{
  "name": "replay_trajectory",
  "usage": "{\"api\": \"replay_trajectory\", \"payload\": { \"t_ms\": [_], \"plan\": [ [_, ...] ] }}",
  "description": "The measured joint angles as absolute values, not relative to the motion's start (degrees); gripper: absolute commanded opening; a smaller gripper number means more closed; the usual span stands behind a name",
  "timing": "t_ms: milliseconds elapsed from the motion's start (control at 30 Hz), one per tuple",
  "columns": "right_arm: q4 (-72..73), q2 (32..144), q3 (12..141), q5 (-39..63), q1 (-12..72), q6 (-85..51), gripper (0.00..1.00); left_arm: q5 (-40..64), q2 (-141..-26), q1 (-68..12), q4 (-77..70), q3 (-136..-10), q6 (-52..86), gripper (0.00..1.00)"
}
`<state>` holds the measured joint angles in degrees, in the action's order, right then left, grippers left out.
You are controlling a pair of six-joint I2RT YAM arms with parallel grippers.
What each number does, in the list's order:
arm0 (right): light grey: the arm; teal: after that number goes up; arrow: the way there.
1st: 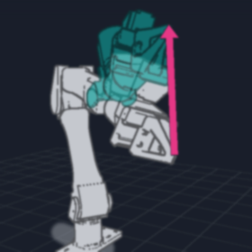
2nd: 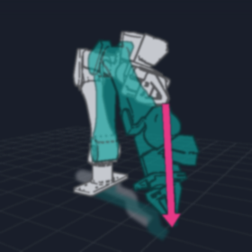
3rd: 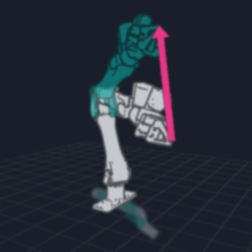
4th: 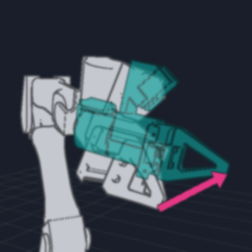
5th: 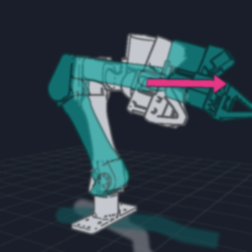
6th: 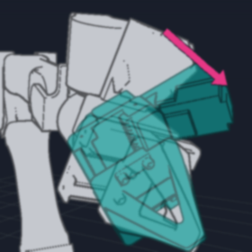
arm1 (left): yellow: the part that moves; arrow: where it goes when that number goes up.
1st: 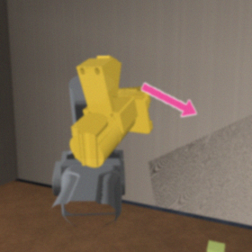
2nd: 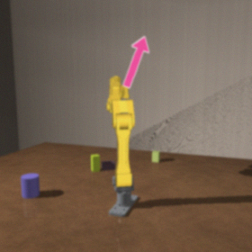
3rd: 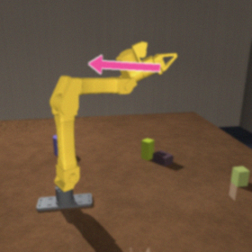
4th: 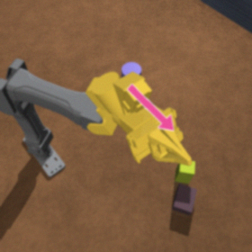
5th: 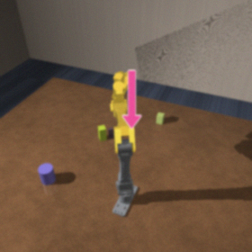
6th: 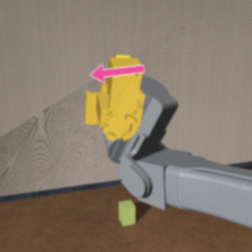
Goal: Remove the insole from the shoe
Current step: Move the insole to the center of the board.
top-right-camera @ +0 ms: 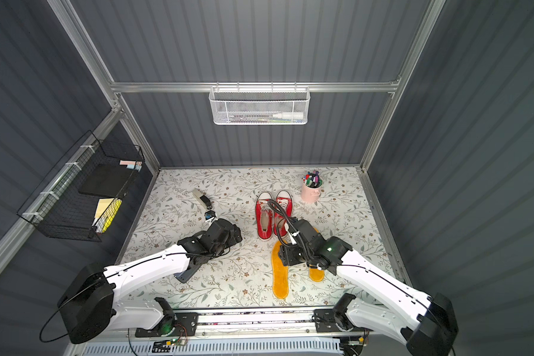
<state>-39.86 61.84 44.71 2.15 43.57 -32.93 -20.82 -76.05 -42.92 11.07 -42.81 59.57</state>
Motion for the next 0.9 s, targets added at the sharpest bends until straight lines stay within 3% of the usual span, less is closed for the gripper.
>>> {"api": "replay_trajectory", "payload": {
  "t_ms": [333, 800, 900],
  "plan": [
    [-40.5, 78.9, 43.2, 6.0, 42.8, -40.5, 0.62, -20.6, -74.7, -42.5, 12.7, -41.5, 60.0, 0.87],
    [-27.8, 81.3, 41.1, 11.9, 35.0, -42.6, 0.49, -20.7, -71.0, -41.8, 14.0, -40.2, 60.3, 0.86],
    [-25.9, 82.7, 40.6, 12.3, 34.0, -43.1, 0.43, -20.7, -70.7, -41.8, 14.1, -39.9, 60.4, 0.86]
  ]
}}
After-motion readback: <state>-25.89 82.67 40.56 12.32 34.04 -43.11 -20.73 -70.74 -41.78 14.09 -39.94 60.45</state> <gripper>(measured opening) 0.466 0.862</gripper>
